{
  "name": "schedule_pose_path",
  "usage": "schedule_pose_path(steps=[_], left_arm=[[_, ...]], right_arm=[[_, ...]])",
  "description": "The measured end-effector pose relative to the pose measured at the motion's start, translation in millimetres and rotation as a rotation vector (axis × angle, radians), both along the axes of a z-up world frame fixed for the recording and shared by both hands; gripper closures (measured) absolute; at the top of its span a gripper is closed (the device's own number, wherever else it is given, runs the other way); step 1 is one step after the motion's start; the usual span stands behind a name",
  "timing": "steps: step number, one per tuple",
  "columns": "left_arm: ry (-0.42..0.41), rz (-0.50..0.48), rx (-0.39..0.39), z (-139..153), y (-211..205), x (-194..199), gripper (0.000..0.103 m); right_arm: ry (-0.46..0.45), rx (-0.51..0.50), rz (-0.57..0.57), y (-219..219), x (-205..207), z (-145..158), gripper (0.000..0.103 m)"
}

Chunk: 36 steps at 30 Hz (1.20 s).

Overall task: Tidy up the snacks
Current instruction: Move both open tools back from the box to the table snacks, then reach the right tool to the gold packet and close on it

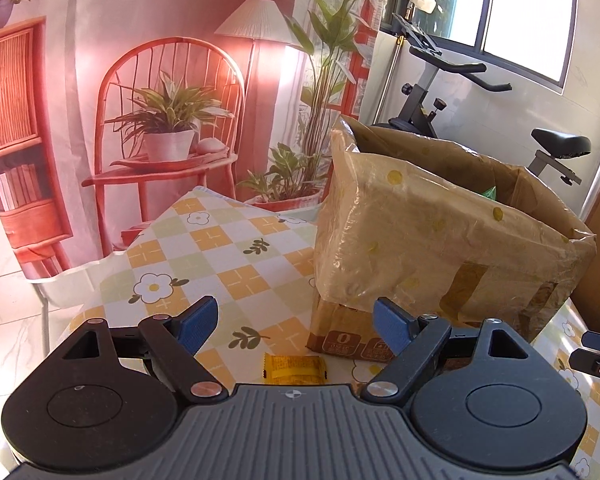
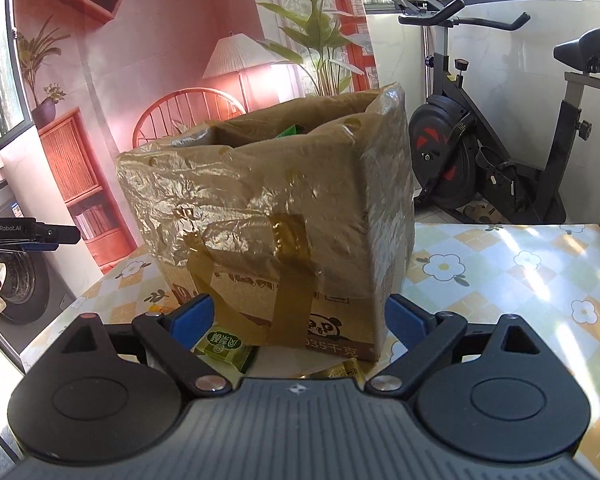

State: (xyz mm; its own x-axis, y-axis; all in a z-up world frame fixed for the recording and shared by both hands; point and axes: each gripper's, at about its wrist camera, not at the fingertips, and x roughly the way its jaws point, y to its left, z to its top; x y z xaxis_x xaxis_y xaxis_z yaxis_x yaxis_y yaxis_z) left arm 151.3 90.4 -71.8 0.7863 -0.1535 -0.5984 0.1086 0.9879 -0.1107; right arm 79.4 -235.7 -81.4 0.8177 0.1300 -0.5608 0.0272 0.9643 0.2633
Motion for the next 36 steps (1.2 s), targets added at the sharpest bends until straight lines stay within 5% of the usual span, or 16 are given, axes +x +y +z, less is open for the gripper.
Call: schedule_pose_path(steps=[14,36], left_arm=[[0.049,0.015,0.053,-44.5,-4.4,-3.7,0.017],[0.066,-0.021,0.097,-71.7,-14.0,6.0,0.017]], right_arm=[[0.093,-0.033,0.014,11.0,-2.1,-56.6,0.009],[0.139,-0.127,0.059,14.7,3.6,-89.7,0.009]])
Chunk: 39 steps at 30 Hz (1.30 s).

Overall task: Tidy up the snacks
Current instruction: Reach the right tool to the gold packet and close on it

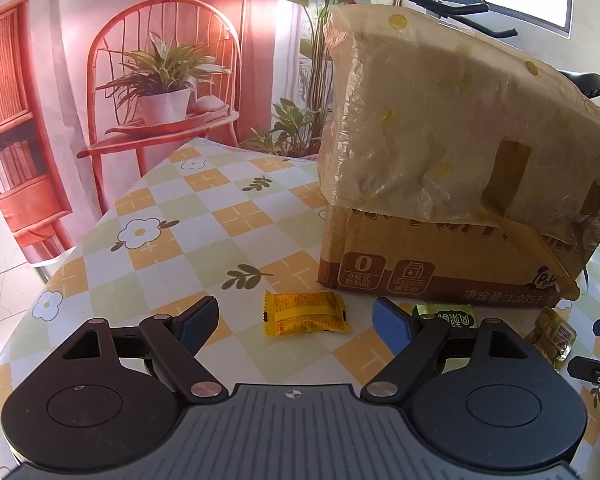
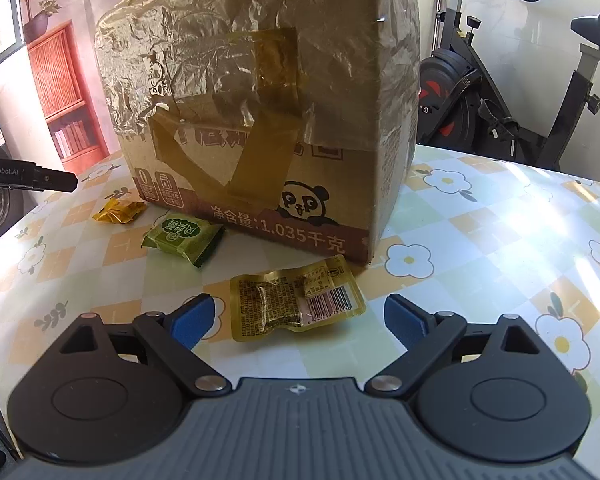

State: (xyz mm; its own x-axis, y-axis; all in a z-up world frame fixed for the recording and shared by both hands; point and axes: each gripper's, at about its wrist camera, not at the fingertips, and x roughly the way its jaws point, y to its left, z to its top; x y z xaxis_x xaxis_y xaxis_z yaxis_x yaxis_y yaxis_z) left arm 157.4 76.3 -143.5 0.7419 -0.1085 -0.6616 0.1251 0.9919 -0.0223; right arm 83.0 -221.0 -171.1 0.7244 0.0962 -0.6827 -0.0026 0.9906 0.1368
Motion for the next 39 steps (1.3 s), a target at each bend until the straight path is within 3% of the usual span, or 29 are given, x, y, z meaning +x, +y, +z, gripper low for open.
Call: schedule_pose_path(steps=[15,33,39], left_arm=[[0.012,0.002,-0.01,-4.5,-1.5,6.2,0.018],[0.003,0.003,-0.034,-4.0,0.0,1.0,0.018],[0.009,0.009,-0.046,-7.5,-0.7,-0.3,0.018]], right_arm=[[0.085,-0.036,-0.008,7.3,43.1,-24.2,0.011],[0.114,-0.081,-0.001,2.1,15.8,-23.6,0.011],[0.117,-0.105,-0.089,-15.1,5.6,-21.6,0.011]])
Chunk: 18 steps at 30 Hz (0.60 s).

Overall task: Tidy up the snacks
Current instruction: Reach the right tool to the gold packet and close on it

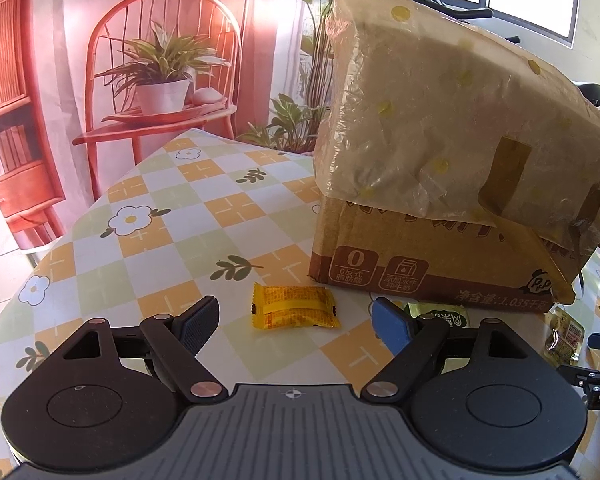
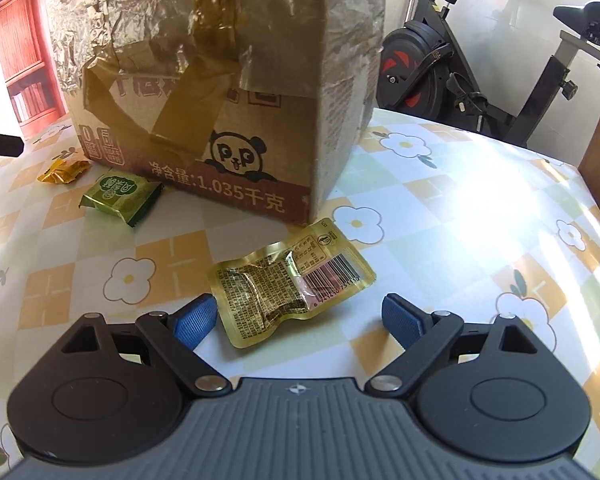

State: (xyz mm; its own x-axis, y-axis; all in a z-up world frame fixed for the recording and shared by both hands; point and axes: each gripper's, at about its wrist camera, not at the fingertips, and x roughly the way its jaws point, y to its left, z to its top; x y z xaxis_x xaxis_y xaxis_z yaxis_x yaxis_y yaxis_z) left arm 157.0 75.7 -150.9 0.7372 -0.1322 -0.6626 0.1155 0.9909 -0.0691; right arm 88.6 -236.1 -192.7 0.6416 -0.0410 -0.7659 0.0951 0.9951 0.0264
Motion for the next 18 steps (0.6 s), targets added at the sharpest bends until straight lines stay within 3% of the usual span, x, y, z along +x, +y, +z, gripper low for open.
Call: schedule_pose_path(steps=[8,13,18], left_arm=[[-0.002,-0.008,-0.006,-0.7,-2.4,-3.4,0.018],[0.002,-0.002,-0.006,-1.2,0.8,-2.6,0.018],[0.002,0.006,-0.02,-1.2,2.7,-2.8,0.018]], right_arm=[[-0.078,0.069,0.004,5.4,-7.1,15.0,0.011],[-0.07,0.052,0.026,17.3,4.3,12.5,0.011],[-0.058,0.067,-0.037,6.9,2.6,11.9,0.011]])
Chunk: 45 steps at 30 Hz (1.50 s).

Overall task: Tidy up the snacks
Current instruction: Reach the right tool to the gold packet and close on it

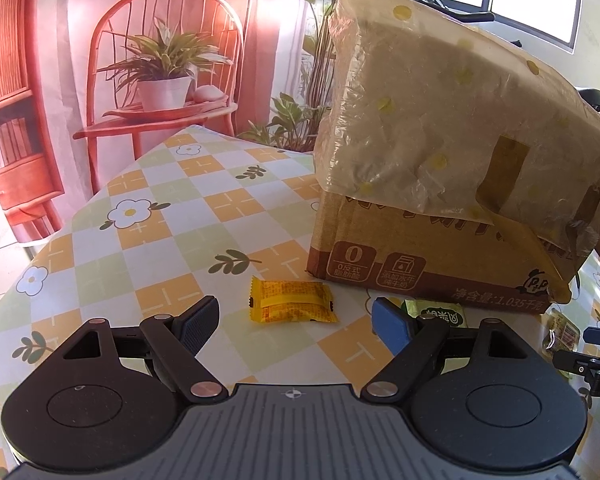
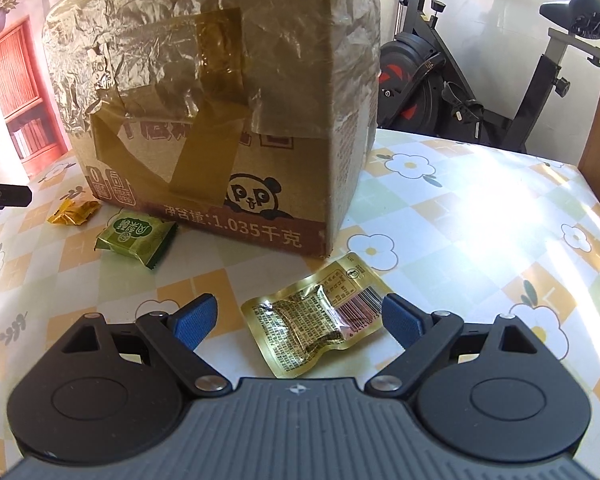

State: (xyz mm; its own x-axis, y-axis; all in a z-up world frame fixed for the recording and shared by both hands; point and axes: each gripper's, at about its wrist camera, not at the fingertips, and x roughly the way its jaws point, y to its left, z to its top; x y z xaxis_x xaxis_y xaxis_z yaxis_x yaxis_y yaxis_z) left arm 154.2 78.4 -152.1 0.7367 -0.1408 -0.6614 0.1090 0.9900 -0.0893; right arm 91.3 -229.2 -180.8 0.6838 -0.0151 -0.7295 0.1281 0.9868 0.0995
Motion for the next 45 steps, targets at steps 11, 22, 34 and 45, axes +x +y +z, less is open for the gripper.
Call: schedule_pose_path(steps=[11,22,34,45], left_arm=[[-0.004,-0.011,-0.005,-2.7,-5.0,-1.6,0.018],[-0.004,0.005,-0.023,-2.4,-7.5,-5.1,0.018],[-0.021,0.067,-0.084,-0.3,-8.7,-12.9,0.018],[-0.01,0.113,-0.09,-0.1,-6.1,-22.1,0.018]], right_arm=[[0.045,0.13,-0.095,-6.8,8.4,-6.6,0.01],[0.033,0.02,-0.204,-0.5,17.0,-9.7,0.015],[0.034,-0.084,-0.251,-17.2,-16.1,-10.0,0.031],[-0.007,-0.082,-0.158,-9.8,0.3,-8.4,0.031]])
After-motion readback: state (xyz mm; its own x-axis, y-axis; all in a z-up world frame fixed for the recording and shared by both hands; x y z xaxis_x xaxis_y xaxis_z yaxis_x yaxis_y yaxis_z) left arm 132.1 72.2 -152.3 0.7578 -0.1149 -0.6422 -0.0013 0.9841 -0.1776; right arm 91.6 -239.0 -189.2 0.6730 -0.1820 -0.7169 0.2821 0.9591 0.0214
